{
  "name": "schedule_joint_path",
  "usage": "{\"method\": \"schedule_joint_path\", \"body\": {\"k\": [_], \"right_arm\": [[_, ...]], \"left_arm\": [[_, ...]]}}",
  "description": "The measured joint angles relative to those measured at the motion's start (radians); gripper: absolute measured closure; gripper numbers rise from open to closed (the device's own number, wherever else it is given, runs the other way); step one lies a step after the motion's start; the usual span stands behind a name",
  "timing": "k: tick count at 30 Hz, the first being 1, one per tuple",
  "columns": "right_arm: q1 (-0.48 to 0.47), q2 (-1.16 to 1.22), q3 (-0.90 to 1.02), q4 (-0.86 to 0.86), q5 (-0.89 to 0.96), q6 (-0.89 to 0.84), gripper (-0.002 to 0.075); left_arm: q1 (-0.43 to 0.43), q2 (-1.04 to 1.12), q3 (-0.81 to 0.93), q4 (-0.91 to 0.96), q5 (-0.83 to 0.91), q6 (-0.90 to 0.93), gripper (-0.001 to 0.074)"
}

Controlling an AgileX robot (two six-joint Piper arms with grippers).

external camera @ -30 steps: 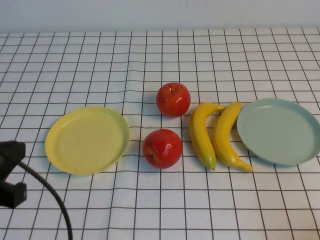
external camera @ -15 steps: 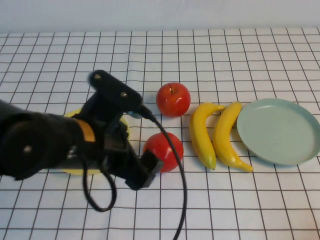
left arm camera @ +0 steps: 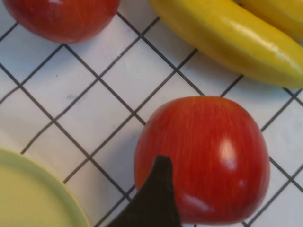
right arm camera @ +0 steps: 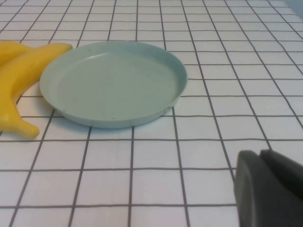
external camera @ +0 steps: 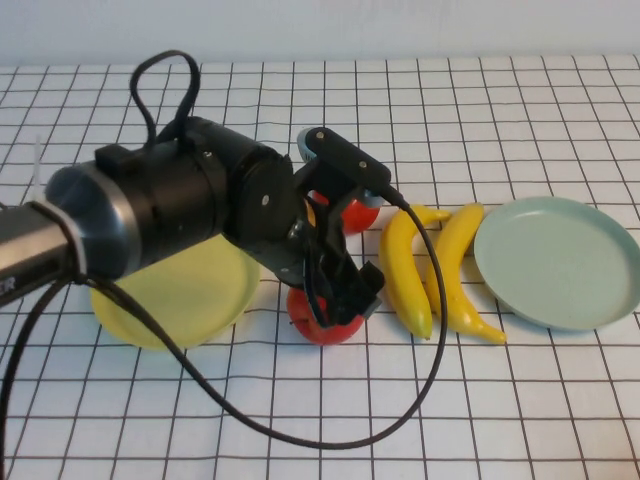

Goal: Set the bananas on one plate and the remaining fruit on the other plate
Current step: Put one type of fruit in the left plate

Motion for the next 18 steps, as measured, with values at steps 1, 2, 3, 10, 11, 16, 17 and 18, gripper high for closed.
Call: {"method": "schedule_joint_path", "body": {"k": [1, 2, 3, 10, 11, 16, 17, 18], "right_arm": [[0.0, 0.0, 0.0, 0.0, 0.0, 0.0, 0.0741], [0.0, 0.0, 0.0, 0.0, 0.0, 0.0, 0.0741], [0.0, 0.0, 0.0, 0.0, 0.0, 0.0, 0.0741], [0.0, 0.0, 0.0, 0.0, 0.0, 0.0, 0.0741], [0.0, 0.0, 0.0, 0.0, 0.0, 0.0, 0.0741], [0.0, 0.0, 0.0, 0.0, 0.0, 0.0, 0.0741], [0.0, 0.0, 0.0, 0.0, 0.0, 0.0, 0.0741], [0.0, 0.0, 0.0, 0.0, 0.0, 0.0, 0.0741]], "left_arm": [[0.0, 0.018, -0.013, 0.0, 0.0, 0.0, 0.0066], [0.0, 0.035, -0.022, 0.003, 0.0, 0.0, 0.0066], [0.0, 0.051, -0.032, 0.002, 0.0, 0.0, 0.0066], [0.015, 0.128, -0.067, 0.032, 0.0, 0.0, 0.0066], [0.017, 0.136, -0.067, 0.041, 0.005, 0.0, 0.0066], [0.033, 0.151, -0.073, 0.049, 0.014, 0.0, 0.0066], [0.033, 0.153, -0.076, 0.049, 0.014, 0.0, 0.0066], [0.033, 0.154, -0.078, 0.049, 0.014, 0.0, 0.0066]]}}
